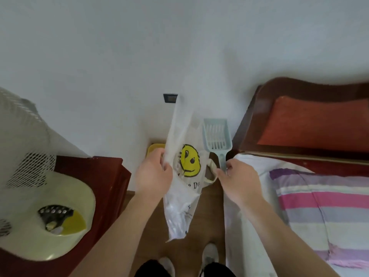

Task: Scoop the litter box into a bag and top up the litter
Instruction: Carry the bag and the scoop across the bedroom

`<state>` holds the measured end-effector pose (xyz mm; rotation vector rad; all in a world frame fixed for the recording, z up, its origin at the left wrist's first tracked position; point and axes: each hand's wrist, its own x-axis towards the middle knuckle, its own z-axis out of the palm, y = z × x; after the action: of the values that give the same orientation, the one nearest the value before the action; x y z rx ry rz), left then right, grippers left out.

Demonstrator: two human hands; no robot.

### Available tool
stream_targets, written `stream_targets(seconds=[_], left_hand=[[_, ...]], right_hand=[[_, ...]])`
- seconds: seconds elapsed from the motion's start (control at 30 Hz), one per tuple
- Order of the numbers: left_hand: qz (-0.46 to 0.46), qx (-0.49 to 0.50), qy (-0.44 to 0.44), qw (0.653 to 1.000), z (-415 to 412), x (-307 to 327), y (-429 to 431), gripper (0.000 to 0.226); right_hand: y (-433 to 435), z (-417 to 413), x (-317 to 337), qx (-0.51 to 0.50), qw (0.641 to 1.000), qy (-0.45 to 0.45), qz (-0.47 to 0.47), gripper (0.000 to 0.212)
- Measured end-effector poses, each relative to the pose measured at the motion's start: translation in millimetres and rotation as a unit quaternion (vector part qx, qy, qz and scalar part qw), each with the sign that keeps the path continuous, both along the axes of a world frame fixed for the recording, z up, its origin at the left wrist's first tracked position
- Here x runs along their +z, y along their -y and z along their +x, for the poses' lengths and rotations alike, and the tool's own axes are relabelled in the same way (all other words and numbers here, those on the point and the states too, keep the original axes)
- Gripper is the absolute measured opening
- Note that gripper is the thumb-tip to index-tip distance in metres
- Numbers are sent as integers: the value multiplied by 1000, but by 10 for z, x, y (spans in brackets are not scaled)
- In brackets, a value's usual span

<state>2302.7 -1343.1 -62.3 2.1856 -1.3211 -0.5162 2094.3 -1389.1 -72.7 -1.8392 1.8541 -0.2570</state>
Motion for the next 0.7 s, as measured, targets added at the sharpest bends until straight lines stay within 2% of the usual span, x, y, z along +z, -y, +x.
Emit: stream_targets(seconds=[0.27,0.4,0.47,0.7], left_hand=[[31,4,-7,999,581,-661,644,18],[62,-9,-11,998,689,-1076,924,17],[70,-1,-10,997,693,-1256,1062,18],[48,38,-22,998,611,-2256,1500,33]], right_hand=[[680,671,-553,7,999,-23,21,21],[872,802,-1004,-3,999,-15,38,20],[962,802,-1240,-9,999,-8,45,26],[1419,771,-2301,23,998,3,56,27]])
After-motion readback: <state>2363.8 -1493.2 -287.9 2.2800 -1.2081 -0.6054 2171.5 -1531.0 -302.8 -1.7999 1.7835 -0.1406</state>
